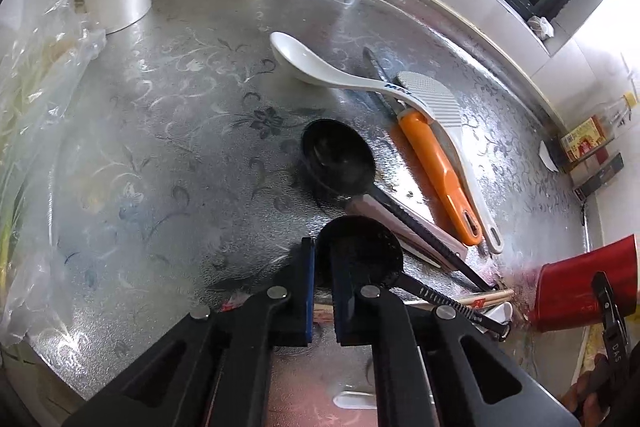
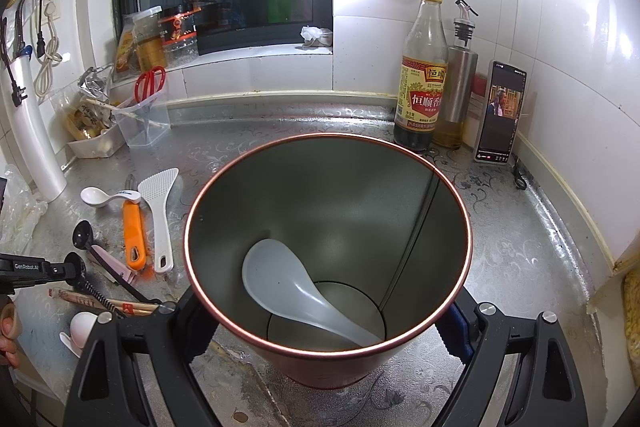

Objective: Organize utensils
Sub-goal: 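Return the left gripper to the pile and grasp the black ladle handle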

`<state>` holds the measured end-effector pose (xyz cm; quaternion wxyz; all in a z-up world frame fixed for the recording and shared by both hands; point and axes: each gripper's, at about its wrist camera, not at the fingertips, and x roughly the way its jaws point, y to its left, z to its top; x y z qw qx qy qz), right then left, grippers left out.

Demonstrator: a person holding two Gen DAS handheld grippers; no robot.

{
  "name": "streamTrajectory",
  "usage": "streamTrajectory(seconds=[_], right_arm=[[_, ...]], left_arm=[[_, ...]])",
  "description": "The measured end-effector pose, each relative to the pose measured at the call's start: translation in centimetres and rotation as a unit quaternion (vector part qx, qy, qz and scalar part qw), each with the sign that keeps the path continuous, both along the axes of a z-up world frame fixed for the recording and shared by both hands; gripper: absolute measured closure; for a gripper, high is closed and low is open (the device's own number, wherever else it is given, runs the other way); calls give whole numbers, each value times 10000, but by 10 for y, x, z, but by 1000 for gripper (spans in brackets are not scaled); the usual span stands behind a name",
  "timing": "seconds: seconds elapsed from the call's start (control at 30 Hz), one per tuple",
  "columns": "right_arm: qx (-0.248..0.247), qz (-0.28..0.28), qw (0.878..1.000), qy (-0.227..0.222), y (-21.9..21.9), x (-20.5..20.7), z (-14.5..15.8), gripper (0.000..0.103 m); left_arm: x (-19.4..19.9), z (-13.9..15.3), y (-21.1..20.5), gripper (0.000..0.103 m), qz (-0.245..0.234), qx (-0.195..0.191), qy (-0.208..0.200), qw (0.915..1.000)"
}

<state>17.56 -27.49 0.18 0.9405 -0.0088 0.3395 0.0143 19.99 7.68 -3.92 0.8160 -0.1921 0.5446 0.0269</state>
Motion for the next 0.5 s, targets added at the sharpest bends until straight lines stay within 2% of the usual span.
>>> streamTrajectory(seconds=[0.13,0.27,0.5], right_arm=[[-10,8,10000,3,1,0,0,12],[-22,20,10000,4,3,-1,0,12],[-27,22,10000,5,4,-1,0,12]], left_arm=[[5,1,-3,93,-149,93,-50,9998],[9,1,-2,79,-217,46,-123,9997],[18,0,-7,79,-292,150,-188,9993]])
